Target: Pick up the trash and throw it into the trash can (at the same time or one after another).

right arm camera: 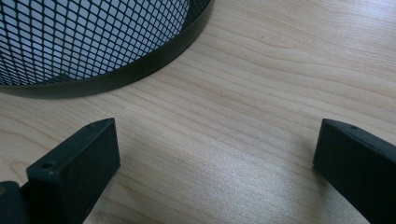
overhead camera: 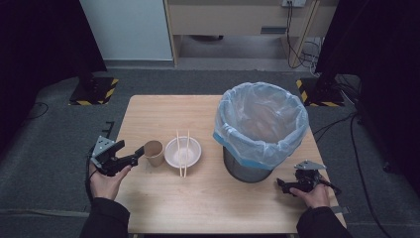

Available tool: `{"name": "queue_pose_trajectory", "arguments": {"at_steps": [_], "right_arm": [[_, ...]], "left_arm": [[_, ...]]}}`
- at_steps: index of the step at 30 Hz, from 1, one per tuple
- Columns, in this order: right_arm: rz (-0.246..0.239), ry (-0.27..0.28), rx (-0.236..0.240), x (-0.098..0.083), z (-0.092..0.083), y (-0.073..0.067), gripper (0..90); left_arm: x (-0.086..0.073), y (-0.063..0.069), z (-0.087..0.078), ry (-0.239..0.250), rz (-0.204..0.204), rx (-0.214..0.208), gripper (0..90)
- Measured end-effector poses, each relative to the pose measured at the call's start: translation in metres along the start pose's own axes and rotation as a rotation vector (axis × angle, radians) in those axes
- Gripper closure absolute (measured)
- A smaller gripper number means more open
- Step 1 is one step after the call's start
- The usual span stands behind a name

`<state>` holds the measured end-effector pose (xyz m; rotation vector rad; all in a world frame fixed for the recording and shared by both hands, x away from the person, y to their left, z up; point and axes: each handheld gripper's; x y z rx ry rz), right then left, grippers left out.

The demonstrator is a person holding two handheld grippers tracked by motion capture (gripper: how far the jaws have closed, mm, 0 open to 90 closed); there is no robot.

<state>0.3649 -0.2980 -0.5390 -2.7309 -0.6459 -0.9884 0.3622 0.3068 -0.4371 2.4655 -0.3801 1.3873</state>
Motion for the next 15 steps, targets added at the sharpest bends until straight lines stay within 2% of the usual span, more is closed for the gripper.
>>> {"name": "queue_pose_trajectory", "arguments": {"at_steps": [7,9,15], "right_arm": [[0.000,0.000,-0.001,0.000,0.000,0.000,0.7],[0.000,0.000,-0.001,0.000,0.000,0.000,0.7],[0.000,-0.001,-0.001,0.000,0.000,0.000,0.7]], "left_arm": [[0.003,-0.001,0.019,-0.028,0.012,0.014,16.8],[0.002,-0.001,0.031,-0.059,0.031,0.033,17.4],[-0.002,-0.004,0.045,-0.103,0.029,0.042,24.2]]}}
Point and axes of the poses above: each handheld gripper's, and its own axes: z roughly forward along the jaws, x roughly out of its top, y roughly to its right, and after that the axes turned 5 degrees about -y, right-handed
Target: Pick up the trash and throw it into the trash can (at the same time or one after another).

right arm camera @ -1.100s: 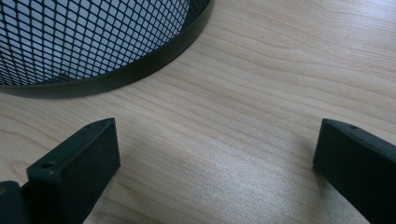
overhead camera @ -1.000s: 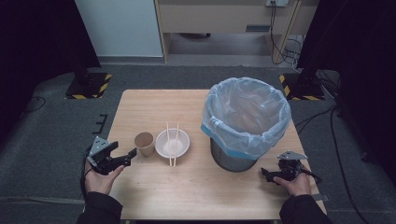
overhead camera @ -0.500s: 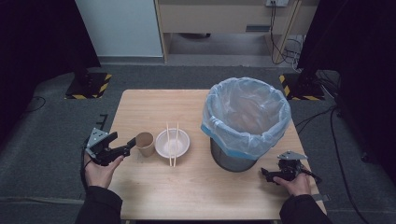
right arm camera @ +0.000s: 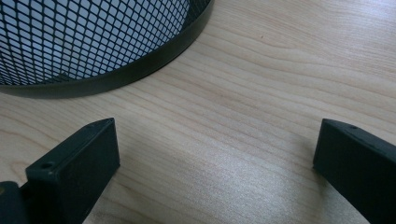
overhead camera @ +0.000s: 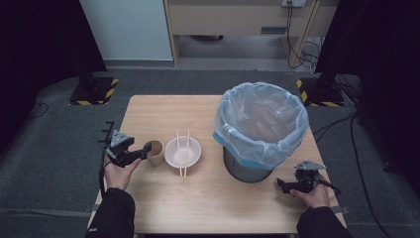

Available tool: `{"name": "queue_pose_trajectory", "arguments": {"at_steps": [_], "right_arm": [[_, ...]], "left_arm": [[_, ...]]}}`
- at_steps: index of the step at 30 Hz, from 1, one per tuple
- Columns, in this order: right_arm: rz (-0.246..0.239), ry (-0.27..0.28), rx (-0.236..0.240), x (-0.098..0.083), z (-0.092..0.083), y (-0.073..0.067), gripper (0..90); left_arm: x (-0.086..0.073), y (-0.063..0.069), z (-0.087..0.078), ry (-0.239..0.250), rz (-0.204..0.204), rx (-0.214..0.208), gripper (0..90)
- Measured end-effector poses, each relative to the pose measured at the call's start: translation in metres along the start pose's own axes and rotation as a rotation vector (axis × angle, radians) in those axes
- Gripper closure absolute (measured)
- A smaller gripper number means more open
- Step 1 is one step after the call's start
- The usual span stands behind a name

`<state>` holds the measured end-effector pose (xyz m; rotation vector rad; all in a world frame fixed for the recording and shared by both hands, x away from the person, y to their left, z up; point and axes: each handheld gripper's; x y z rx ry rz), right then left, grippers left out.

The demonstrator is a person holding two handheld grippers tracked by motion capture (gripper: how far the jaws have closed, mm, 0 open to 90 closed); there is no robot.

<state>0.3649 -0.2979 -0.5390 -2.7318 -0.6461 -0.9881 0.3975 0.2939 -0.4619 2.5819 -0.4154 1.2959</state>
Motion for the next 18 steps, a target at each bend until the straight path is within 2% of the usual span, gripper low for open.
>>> {"name": "queue_pose_trajectory", "arguments": {"at_steps": [1,4,6,8,11,13,16,18], "right_arm": [[0.000,0.000,0.000,0.000,0.000,0.000,0.7],[0.000,0.000,0.000,0.000,0.000,0.000,0.7],[0.000,0.000,0.000,0.000,0.000,0.000,0.7],[0.000,0.000,0.000,0.000,0.000,0.000,0.7],[0.000,0.000,0.001,0.000,0.000,0.000,0.7],[0.000,0.000,0.001,0.000,0.000,0.000,0.7],[-0.001,0.000,0.001,0.000,0.000,0.000,0.7],[0.000,0.000,0.001,0.000,0.000,0.000,0.7]], "left_arm": [[-0.002,-0.001,0.003,-0.013,-0.020,-0.005,25.9],[-0.005,-0.002,0.005,-0.021,-0.035,-0.008,30.6],[-0.007,-0.002,0.008,-0.040,-0.042,0.008,32.4],[-0.010,-0.002,0.010,-0.058,-0.073,0.014,38.1],[-0.012,-0.002,0.011,-0.069,-0.089,0.006,44.1],[-0.013,-0.002,0.013,-0.079,-0.105,-0.015,47.9],[-0.014,-0.001,0.014,-0.101,-0.100,-0.004,50.9],[-0.015,-0.001,0.012,-0.105,-0.117,-0.008,58.6]]}}
Point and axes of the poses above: each handheld gripper's, and its own axes: z roughly forward along the jaws, x roughly out of its top, y roughly to its right, and after that the axes turned 5 degrees about -y, right-handed
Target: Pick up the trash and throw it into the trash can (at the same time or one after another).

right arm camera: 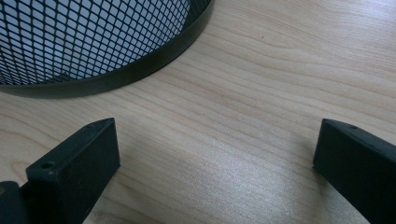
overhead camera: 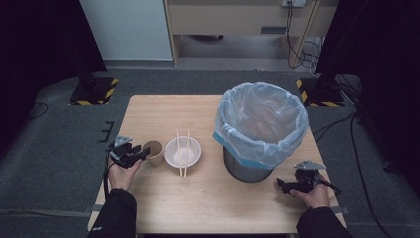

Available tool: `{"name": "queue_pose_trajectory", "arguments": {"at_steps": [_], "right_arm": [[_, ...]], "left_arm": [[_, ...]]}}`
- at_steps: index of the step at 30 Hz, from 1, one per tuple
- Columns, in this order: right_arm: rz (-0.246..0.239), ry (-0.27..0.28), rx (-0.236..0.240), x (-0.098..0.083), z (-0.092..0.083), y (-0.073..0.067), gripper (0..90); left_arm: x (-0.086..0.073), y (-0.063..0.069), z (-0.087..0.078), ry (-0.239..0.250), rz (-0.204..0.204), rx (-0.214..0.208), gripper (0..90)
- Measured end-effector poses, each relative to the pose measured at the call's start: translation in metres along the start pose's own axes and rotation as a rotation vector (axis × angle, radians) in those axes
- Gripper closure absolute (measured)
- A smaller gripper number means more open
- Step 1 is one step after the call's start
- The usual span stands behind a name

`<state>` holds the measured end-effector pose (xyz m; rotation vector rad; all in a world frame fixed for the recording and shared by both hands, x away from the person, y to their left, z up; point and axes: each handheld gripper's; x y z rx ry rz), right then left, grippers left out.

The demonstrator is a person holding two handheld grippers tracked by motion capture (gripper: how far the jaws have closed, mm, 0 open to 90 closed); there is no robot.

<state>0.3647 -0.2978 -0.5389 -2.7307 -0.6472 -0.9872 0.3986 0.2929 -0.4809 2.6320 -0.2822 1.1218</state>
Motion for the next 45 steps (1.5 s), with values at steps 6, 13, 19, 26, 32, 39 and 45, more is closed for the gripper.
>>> {"name": "queue_pose_trajectory", "arguments": {"at_steps": [6,13,19,26,32,39,45], "right_arm": [[0.000,0.000,0.000,0.000,0.000,0.000,0.7],[0.000,0.000,0.000,0.000,0.000,0.000,0.7],[0.000,0.000,0.000,0.000,0.000,0.000,0.7],[0.000,0.000,0.000,0.000,0.000,0.000,0.7],[0.001,-0.002,0.003,0.000,0.000,0.000,0.7],[0.001,-0.002,0.002,0.000,0.000,0.000,0.7],[0.001,-0.002,0.002,0.000,0.000,0.000,0.7]], "left_arm": [[-0.001,0.001,-0.003,-0.016,-0.001,0.008,72.0],[-0.001,0.003,-0.006,-0.037,-0.004,-0.009,82.8],[0.002,0.007,-0.019,0.008,0.004,-0.007,83.6],[0.006,0.008,-0.039,0.111,0.020,0.010,83.6],[0.012,0.011,-0.056,0.207,0.022,0.016,83.6],[0.018,0.016,-0.071,0.287,0.026,-0.002,83.5],[0.026,0.023,-0.087,0.357,0.025,-0.031,83.5]]}}
Point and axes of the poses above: each handheld gripper's, and its own axes: z roughly forward along the jaws, x roughly out of its top, y roughly to its right, and after that the axes turned 5 degrees about -y, right-handed
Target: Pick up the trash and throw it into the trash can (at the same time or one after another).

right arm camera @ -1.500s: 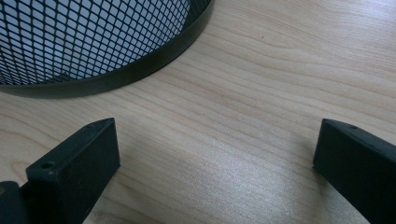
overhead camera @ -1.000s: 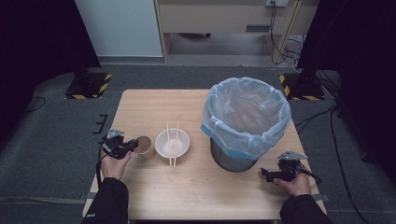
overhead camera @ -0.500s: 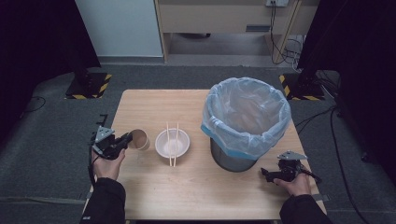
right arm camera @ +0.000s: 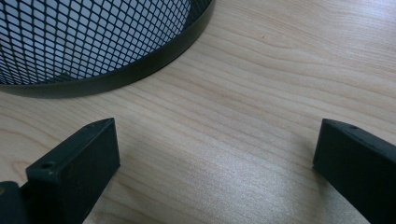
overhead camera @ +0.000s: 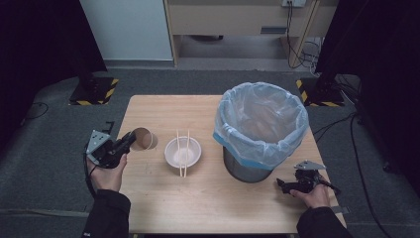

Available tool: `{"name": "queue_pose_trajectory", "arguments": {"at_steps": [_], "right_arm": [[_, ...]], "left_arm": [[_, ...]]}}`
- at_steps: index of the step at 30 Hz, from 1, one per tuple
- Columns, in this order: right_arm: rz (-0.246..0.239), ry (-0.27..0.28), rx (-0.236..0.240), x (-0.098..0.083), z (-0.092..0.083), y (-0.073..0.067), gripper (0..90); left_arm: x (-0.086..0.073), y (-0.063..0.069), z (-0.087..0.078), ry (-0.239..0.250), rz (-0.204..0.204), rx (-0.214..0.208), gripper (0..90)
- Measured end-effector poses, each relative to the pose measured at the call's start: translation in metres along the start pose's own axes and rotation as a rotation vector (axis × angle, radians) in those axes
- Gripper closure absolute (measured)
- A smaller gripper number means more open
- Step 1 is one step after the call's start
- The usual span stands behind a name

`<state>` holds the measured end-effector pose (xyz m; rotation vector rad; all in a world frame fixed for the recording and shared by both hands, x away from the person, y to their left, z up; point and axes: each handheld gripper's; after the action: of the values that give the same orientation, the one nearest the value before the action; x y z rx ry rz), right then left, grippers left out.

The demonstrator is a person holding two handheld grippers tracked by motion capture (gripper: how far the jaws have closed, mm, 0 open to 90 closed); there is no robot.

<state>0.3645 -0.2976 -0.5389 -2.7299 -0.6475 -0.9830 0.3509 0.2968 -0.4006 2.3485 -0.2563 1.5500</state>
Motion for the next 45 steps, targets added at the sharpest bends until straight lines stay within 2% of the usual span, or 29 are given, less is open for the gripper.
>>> {"name": "queue_pose_trajectory", "arguments": {"at_steps": [13,20,36,45], "right_arm": [[0.000,0.000,0.000,0.000,0.000,0.000,0.6],[0.000,0.000,0.000,0.000,0.000,0.000,0.6],[0.000,0.000,0.000,0.000,0.000,0.000,0.6],[0.000,0.000,0.000,0.000,0.000,0.000,0.7]], "left_arm": [[0.019,0.018,-0.017,0.103,0.007,-0.050,83.5],[0.029,0.033,-0.025,0.160,0.024,-0.088,83.5],[0.043,0.053,-0.035,0.246,0.019,-0.168,83.5],[0.058,0.070,-0.040,0.306,0.037,-0.219,83.5]]}}
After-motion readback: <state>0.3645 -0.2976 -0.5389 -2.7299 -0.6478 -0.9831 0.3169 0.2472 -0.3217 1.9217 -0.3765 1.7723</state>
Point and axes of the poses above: each handheld gripper's, and its own axes: z roughly forward along the jaws, x roughly out of its top, y roughly to its right, and after that the axes turned 5 degrees about -y, right-handed
